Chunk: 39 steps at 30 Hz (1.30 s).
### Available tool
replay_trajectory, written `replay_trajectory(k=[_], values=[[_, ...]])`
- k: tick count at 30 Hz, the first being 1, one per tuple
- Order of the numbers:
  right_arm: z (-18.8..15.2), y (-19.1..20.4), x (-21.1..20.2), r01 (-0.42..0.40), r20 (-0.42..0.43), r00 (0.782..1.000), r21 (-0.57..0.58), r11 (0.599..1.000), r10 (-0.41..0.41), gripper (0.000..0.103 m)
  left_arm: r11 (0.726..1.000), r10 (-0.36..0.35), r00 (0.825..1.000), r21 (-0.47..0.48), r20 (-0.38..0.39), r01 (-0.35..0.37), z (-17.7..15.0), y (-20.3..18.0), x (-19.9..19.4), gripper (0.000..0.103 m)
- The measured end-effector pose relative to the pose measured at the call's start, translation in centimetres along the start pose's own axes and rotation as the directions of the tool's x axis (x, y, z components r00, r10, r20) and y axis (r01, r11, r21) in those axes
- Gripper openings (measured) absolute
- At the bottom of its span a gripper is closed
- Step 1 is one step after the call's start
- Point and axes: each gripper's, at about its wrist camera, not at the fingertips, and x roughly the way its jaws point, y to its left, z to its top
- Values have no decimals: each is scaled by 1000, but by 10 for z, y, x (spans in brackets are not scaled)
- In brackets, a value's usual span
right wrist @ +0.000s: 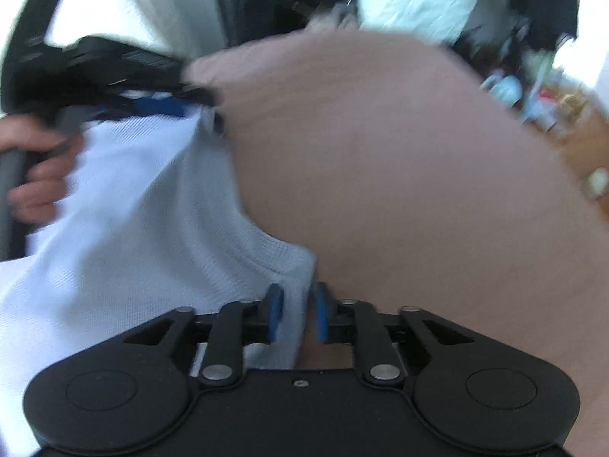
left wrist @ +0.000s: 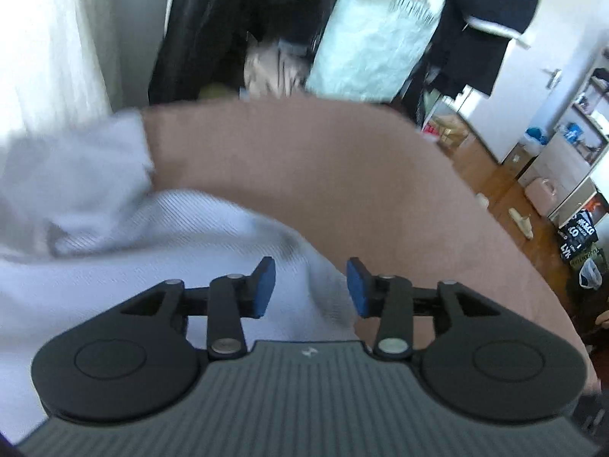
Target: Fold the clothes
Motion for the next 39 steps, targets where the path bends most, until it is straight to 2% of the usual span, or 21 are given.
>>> replay_trajectory(k=[1, 2, 5, 7, 8, 9, 13, 15, 18, 21, 25, 28, 29, 30, 31, 32, 34, 35, 36, 38, 39], values=[[3, 4, -10, 64, 57, 996, -24, 998, -62, 36, 1000, 14, 1000, 9, 23, -14, 3, 9, -12, 46], [6, 5, -19, 68, 114, 991, -12, 998, -66, 38, 999, 27, 999, 18, 47, -28, 6, 18, -25, 53], [13, 0, -40, -82, 263, 963, 87, 993, 56, 44, 989, 148, 986, -16, 70, -148, 16, 61, -52, 56], [15, -1, -40, -225, 304, 937, 150, 963, 172, 44, 972, 229, 972, -71, 53, -226, 23, 98, -62, 50], [17, 0, -37, -278, 324, 922, 167, 946, 213, 44, 968, 237, 970, -102, 60, -230, 24, 115, -72, 39], [19, 4, -34, -314, 337, 909, 169, 934, 245, 45, 964, 240, 968, -132, 71, -229, 25, 130, -82, 37], [31, 41, -3, -368, 329, 893, 141, 919, 307, 45, 961, 263, 956, -124, 127, -248, 24, 163, -98, 45], [42, 60, 17, -339, 314, 903, 101, 935, 293, 46, 956, 263, 962, -152, 78, -249, 28, 175, -86, 46], [49, 75, 38, -280, 264, 931, 76, 957, 251, 46, 953, 203, 979, -229, -3, -199, 31, 201, -52, 46], [47, 72, 47, -231, 252, 945, 61, 971, 209, 46, 969, 147, 986, -191, -76, -159, 29, 209, -16, 45], [43, 55, 46, -85, 254, 966, 107, 991, 56, 48, 981, 182, 980, -51, -80, -186, 37, 211, 14, 49], [48, 39, 50, -93, 277, 960, 157, 983, 46, 51, 985, 120, 990, -118, -76, -129, 49, 226, 33, 55], [49, 35, 52, -112, 277, 959, 175, 978, 60, 51, 985, 77, 993, -146, -84, -88, 53, 228, 38, 53], [49, 32, 54, -134, 279, 957, 190, 973, 77, 52, 986, 31, 995, -162, -97, -46, 57, 229, 42, 43], [48, 30, 56, -151, 282, 955, 201, 968, 90, 52, 988, 7, 995, -154, -104, -23, 60, 227, 43, 2], [46, 29, 58, -164, 284, 953, 209, 964, 101, 52, 992, 16, 993, -124, -113, -30, 63, 220, 44, 0], [44, 31, 64, -153, 272, 958, 219, 964, 90, 52, 995, 98, 995, -27, -28, -99, 65, 203, 35, 0], [44, 33, 68, -136, 263, 962, 221, 966, 75, 52, 990, 138, 989, -5, 58, -138, 66, 198, 24, 0], [44, 36, 71, -113, 254, 966, 221, 969, 55, 52, 984, 174, 973, 10, 151, -178, 67, 193, 13, 0], [42, 41, 75, -52, 239, 971, 220, 974, -2, 52, 970, 242, 925, -94, 294, -224, 67, 207, -6, 0], [41, 43, 76, -30, 229, 973, 211, 977, -20, 52, 967, 246, 917, -149, 313, -208, 67, 221, -8, 0]])
